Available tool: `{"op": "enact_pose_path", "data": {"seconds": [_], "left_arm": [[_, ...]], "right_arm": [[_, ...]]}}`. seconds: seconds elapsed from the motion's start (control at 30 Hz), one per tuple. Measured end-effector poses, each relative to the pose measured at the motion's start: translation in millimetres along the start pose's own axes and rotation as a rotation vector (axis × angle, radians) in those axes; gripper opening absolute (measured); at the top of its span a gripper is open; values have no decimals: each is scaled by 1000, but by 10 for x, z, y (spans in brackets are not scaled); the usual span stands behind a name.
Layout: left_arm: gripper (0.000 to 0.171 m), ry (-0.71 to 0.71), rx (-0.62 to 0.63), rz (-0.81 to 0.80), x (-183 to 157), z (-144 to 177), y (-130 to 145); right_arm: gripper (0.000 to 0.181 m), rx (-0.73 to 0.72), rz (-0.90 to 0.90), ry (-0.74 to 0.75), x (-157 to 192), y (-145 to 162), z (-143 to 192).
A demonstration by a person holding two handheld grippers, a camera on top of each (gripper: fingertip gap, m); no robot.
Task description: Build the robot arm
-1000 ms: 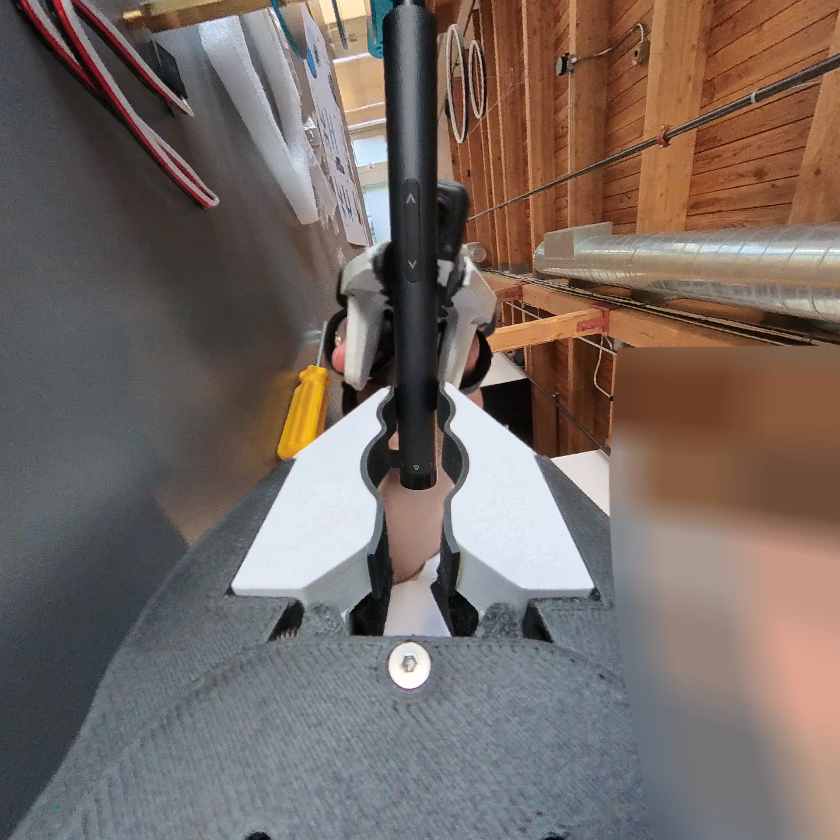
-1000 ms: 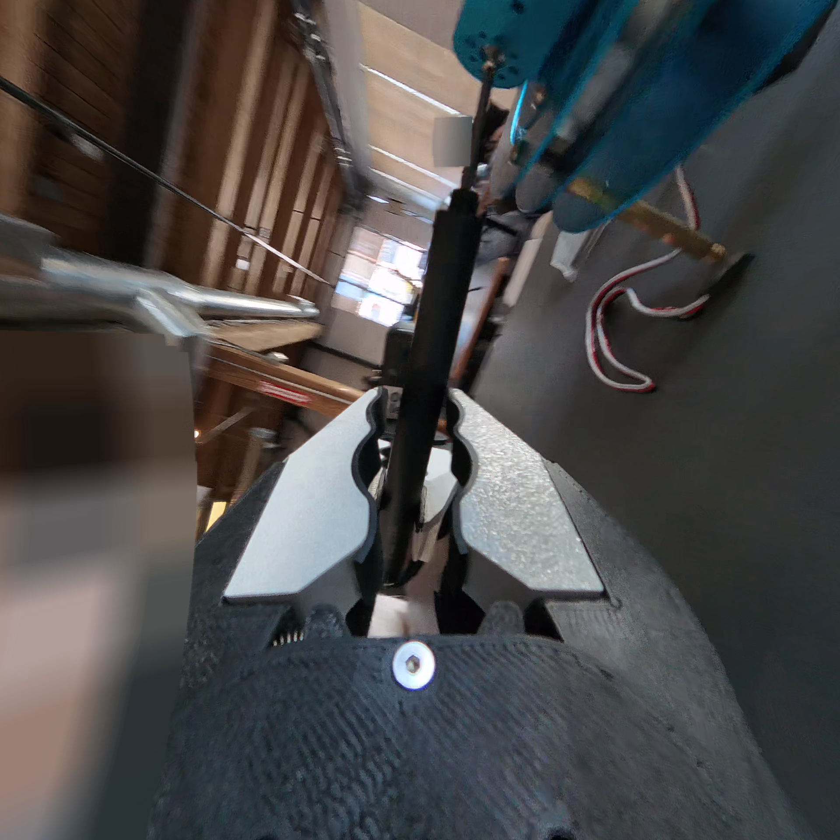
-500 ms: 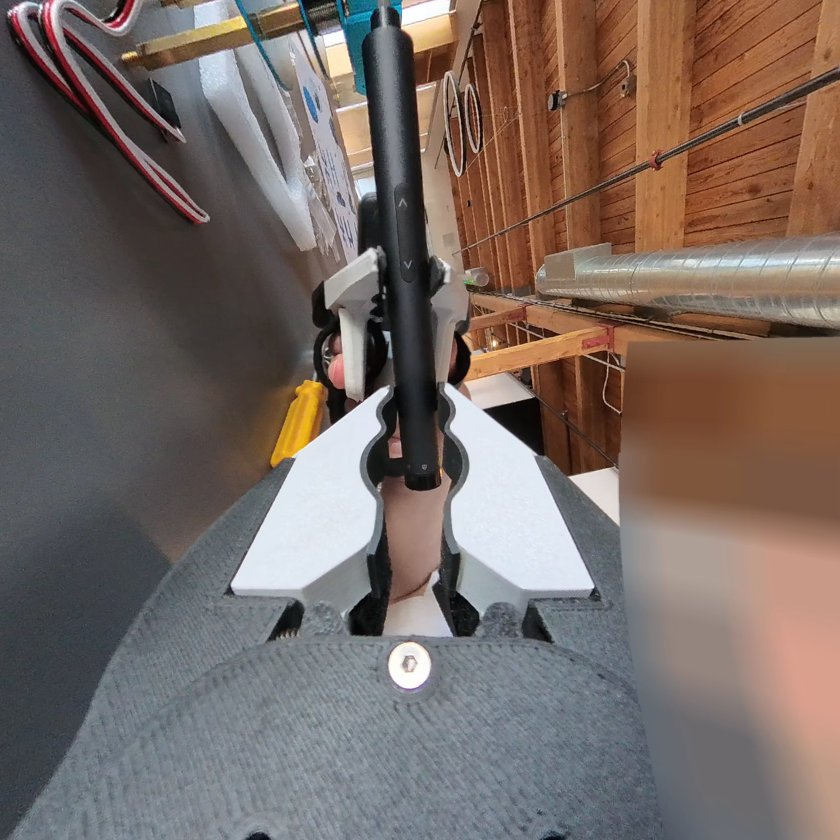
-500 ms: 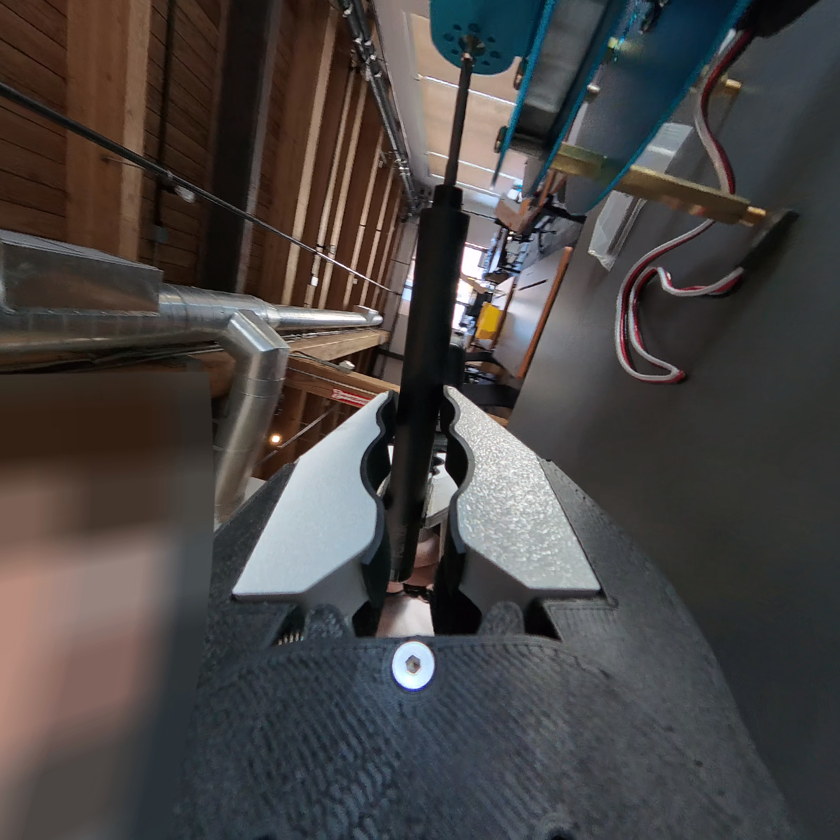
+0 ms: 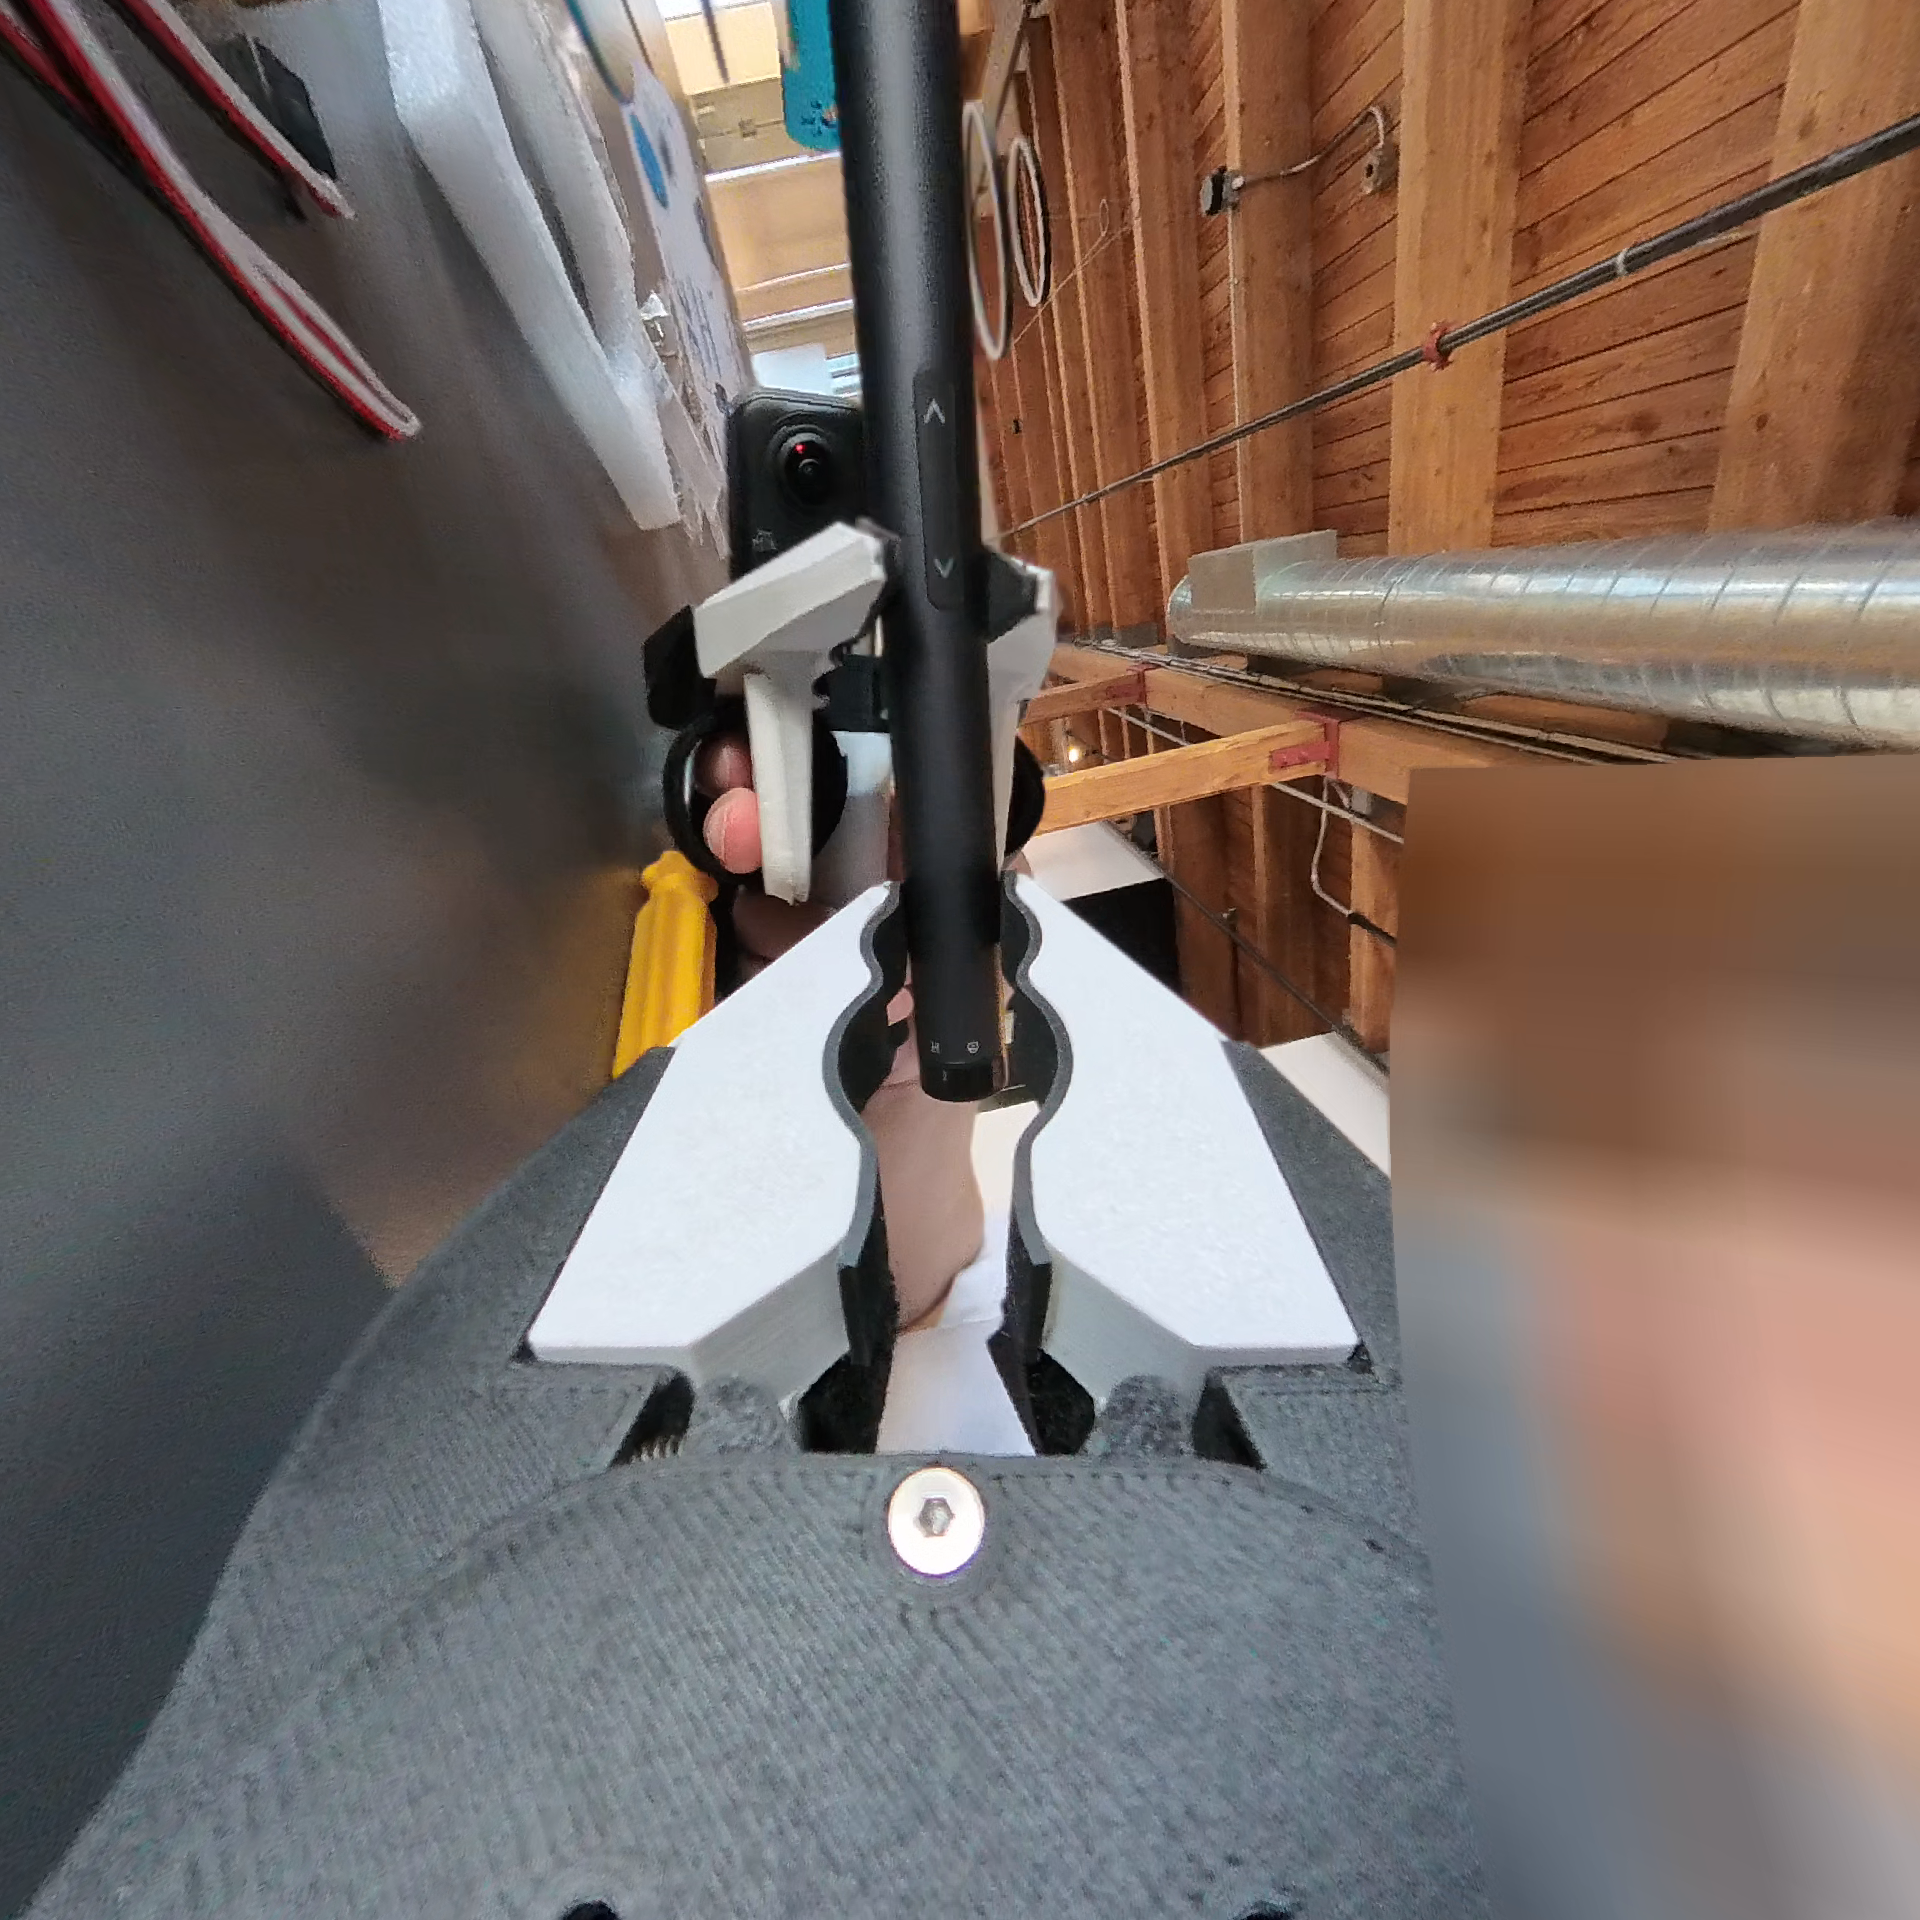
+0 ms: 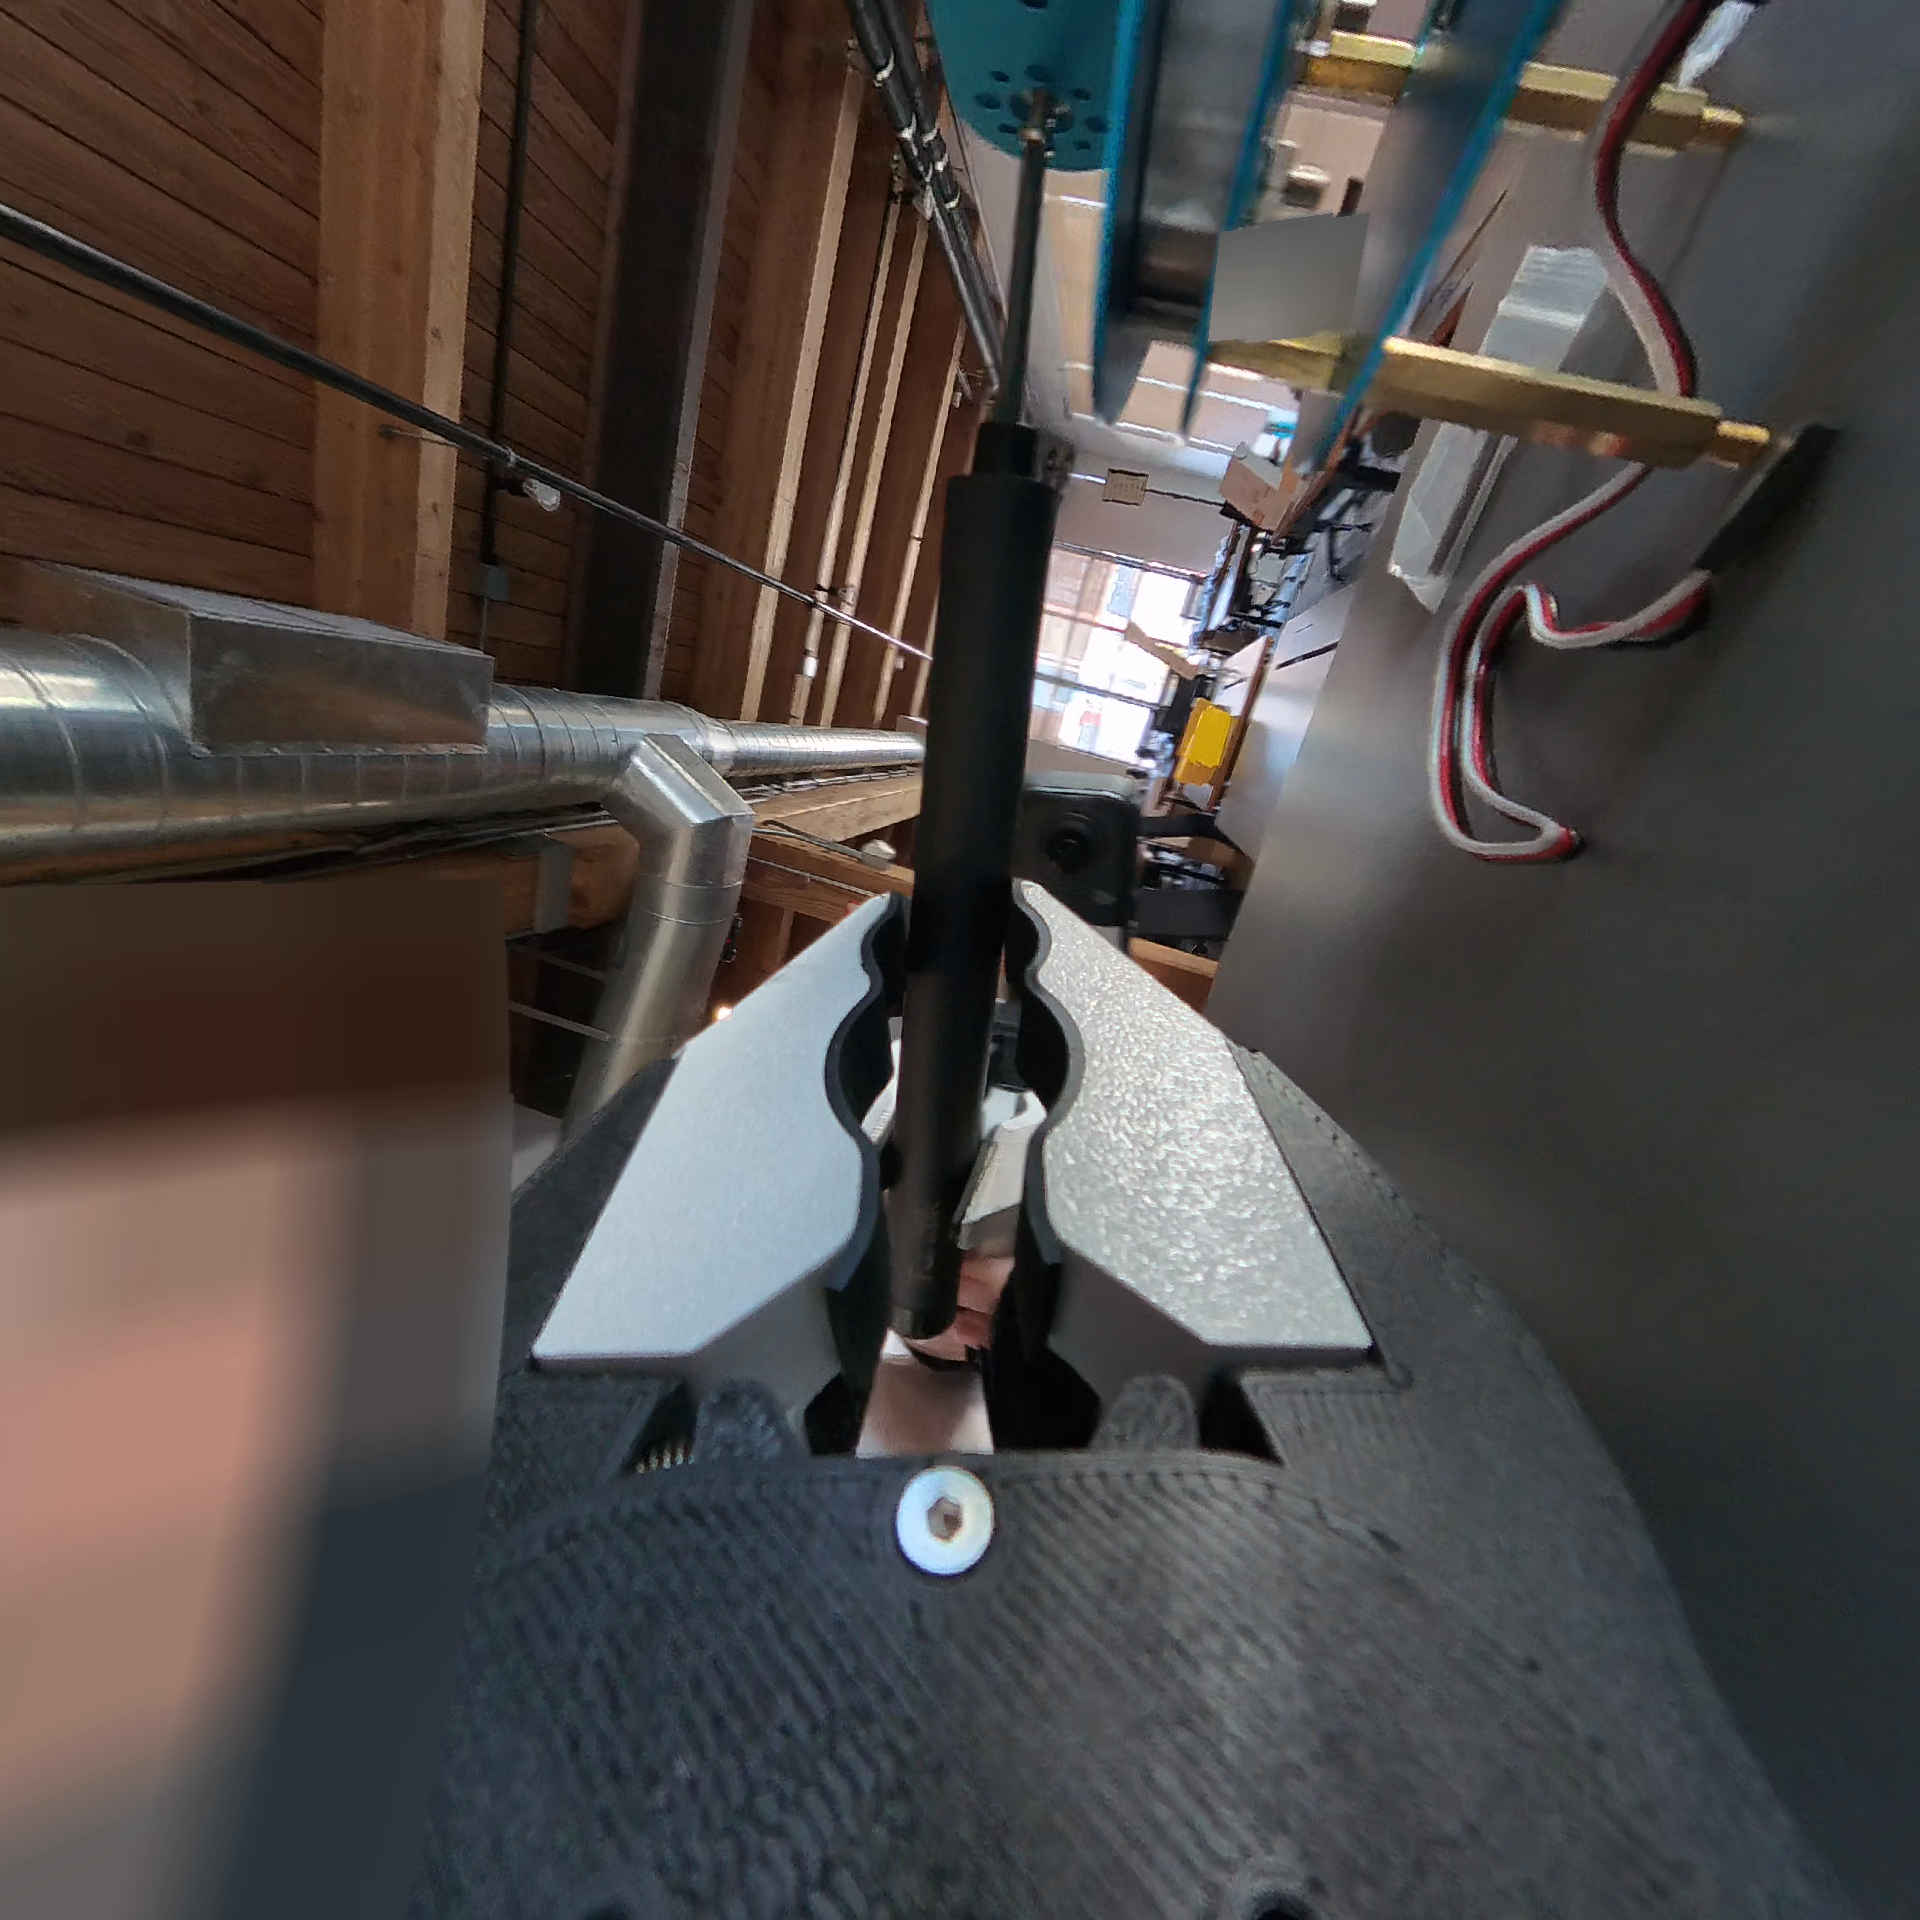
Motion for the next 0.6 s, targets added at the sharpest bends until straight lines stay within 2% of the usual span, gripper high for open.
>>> {"op": "enact_pose_path", "data": {"seconds": [0.03,0.23,0.33,0.4,0.6], "left_arm": [[16,-19,6,-25,-12,0,-5],[15,-81,14,-83,-35,7,-15],[15,-102,11,-112,-41,8,-18],[16,-108,10,-131,-55,7,-21],[18,-54,-14,-122,-91,17,-29]], "right_arm": [[16,5,27,18,13,-5,-2],[24,67,390,241,238,-37,-16],[24,117,486,317,289,-4,-37],[19,118,479,313,275,-10,-41],[17,39,224,165,171,-31,-12]]}}
Point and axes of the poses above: each gripper's, where its closed fingertips meet, z back along the fingers, y out of its underside, x = y × z across the jaws, the point moved 9 cm from there along z, back along the fingers, and after that the axes turned 15 degrees about -x, right-handed, at the moved point
